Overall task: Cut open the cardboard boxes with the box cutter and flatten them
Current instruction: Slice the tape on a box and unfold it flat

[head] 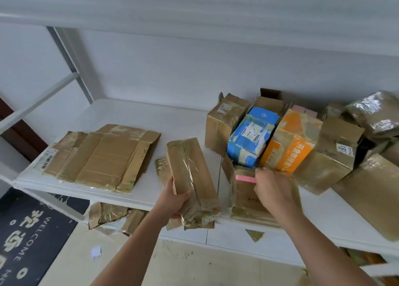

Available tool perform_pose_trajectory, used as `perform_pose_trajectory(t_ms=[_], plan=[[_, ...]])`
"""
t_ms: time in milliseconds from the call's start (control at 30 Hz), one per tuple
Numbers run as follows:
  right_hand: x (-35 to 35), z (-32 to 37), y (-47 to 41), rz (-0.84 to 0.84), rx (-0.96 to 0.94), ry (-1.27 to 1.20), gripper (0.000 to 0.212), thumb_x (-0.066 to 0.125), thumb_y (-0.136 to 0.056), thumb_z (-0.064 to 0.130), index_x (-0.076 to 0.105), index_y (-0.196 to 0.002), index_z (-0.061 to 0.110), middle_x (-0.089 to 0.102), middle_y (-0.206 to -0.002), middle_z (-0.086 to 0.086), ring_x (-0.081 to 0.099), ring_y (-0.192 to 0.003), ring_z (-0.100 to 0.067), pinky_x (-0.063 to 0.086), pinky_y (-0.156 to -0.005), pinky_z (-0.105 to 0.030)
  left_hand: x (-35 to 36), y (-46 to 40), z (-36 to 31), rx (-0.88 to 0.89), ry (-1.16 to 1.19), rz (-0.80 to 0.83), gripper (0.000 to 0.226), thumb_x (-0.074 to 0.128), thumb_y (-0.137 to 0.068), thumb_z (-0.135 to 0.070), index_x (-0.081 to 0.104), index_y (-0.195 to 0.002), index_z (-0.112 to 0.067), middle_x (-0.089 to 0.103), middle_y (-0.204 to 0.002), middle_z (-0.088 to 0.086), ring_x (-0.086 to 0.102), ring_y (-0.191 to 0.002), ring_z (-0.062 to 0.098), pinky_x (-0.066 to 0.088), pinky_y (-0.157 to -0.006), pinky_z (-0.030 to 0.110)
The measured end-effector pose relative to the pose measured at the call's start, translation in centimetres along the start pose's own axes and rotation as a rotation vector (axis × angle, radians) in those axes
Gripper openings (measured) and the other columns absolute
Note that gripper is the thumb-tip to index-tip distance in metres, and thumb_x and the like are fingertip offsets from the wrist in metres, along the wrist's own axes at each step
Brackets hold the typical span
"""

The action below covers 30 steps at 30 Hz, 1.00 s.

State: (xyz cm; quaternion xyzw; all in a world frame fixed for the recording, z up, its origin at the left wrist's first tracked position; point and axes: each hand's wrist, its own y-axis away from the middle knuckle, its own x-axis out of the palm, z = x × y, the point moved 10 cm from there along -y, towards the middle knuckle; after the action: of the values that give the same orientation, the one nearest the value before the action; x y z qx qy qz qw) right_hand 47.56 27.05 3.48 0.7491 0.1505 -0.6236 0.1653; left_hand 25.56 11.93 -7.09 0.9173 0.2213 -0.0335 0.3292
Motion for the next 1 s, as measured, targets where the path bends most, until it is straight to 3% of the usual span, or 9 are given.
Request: perform_pose_trajectory(t_ms=[133,233,333,400,533,600,700,767,1000], plan=[[-6.6,0.9,0.5,-0.432,-0.069,-0.084,0.02,0.056,-0.093,0.031,0.055,-0.098,0.011,0.062,-0.069,0.0,0.043,-0.047,-0.012,0.017,-0.038,-0.02,-0.5,0.6,-0.4,0.076,0.006,-0.032,0.094,0.066,-0.092,-0.018,0.001,-0.148,-0.056,0.052,-0.125,0.004,0.068,-0.093,0.028,0.06,-0.058,0.038],[-10.5,3.0,1.3,-0.693,-0.233,-0.584,0.014,0.057,-0.092,0.015,0.051,-0.084,0.005,0.05,-0.053,0.004,0.04,-0.039,-0.01,0.017,-0.034,-0.018,-0.4,1.1,-1.1,0.167,-0.129,-0.05,0.097,0.063,-0.095,-0.021,-0.01,-0.146,-0.059,0.054,-0.123,0.006,0.069,-0.087,0.027,0.06,-0.056,0.037],[-8.0,6.5,-0.5,-0.415,-0.312,-1.28,0.01,0.053,-0.1,0.014,0.062,-0.099,0.01,0.063,-0.072,0.005,0.064,-0.065,-0.011,0.054,-0.054,-0.033,-0.1,1.3,-1.5,0.214,-0.233,-0.048,0.094,0.061,-0.096,-0.02,-0.01,-0.15,-0.053,0.061,-0.116,0.009,0.07,-0.083,0.028,0.061,-0.066,0.044],[-5.4,9.0,-1.4,-0.2,-0.282,-1.569,0.013,0.053,-0.1,0.024,0.066,-0.102,0.022,0.069,-0.086,0.002,0.068,-0.084,-0.011,0.059,-0.078,-0.04,-0.3,1.2,-1.7,0.233,-0.255,-0.041,0.094,0.062,-0.095,-0.021,-0.008,-0.151,-0.049,0.064,-0.112,0.011,0.071,-0.084,0.029,0.061,-0.068,0.047],[-2.7,10.9,-3.0,-0.195,-0.169,-1.679,0.005,0.07,-0.09,0.028,0.07,-0.094,0.025,0.073,-0.098,-0.004,0.07,-0.096,-0.026,0.057,-0.086,-0.05,-0.5,0.4,-1.9,0.257,-0.314,0.0,0.098,0.067,-0.092,-0.024,-0.008,-0.152,-0.041,0.067,-0.105,0.008,0.071,-0.077,0.021,0.061,-0.062,0.033],[-1.8,11.6,-3.8,-0.212,-0.111,-1.717,0.005,0.071,-0.087,0.03,0.067,-0.087,0.026,0.074,-0.091,-0.004,0.072,-0.089,-0.025,0.058,-0.079,-0.042,-0.9,0.2,-1.8,0.286,-0.403,-0.021,0.101,0.072,-0.088,-0.031,-0.005,-0.153,-0.038,0.061,-0.118,0.01,0.067,-0.086,0.018,0.059,-0.077,0.033],[-1.0,12.6,-4.8,-0.247,-0.062,-1.739,0.016,0.066,-0.093,0.032,0.06,-0.081,0.024,0.073,-0.079,-0.002,0.071,-0.079,-0.017,0.057,-0.073,-0.029,-2.0,-0.4,-2.3,0.339,-0.707,-0.148,0.106,0.072,-0.078,-0.058,-0.002,-0.152,-0.042,-0.005,-0.162,0.006,0.021,-0.146,0.036,0.032,-0.112,0.057],[-0.5,13.1,-5.3,-0.267,-0.042,-1.722,0.021,0.061,-0.097,0.033,0.057,-0.081,0.021,0.072,-0.076,-0.004,0.07,-0.075,-0.017,0.056,-0.07,-0.029,-2.2,-0.6,-3.0,0.426,-0.845,-0.197,0.111,0.065,-0.073,-0.071,-0.003,-0.154,-0.036,-0.027,-0.159,-0.01,-0.016,-0.15,0.027,0.01,-0.119,0.061],[0.4,14.3,-5.3,-0.346,-0.081,-1.649,0.016,0.05,-0.102,0.015,0.054,-0.087,0.009,0.067,-0.076,-0.009,0.069,-0.075,-0.013,0.054,-0.07,-0.022,-1.8,-2.5,-0.6,0.37,-0.782,0.02,0.113,0.061,-0.064,-0.083,-0.001,-0.149,-0.04,-0.001,-0.162,-0.015,0.006,-0.151,0.015,0.014,-0.119,0.059]])
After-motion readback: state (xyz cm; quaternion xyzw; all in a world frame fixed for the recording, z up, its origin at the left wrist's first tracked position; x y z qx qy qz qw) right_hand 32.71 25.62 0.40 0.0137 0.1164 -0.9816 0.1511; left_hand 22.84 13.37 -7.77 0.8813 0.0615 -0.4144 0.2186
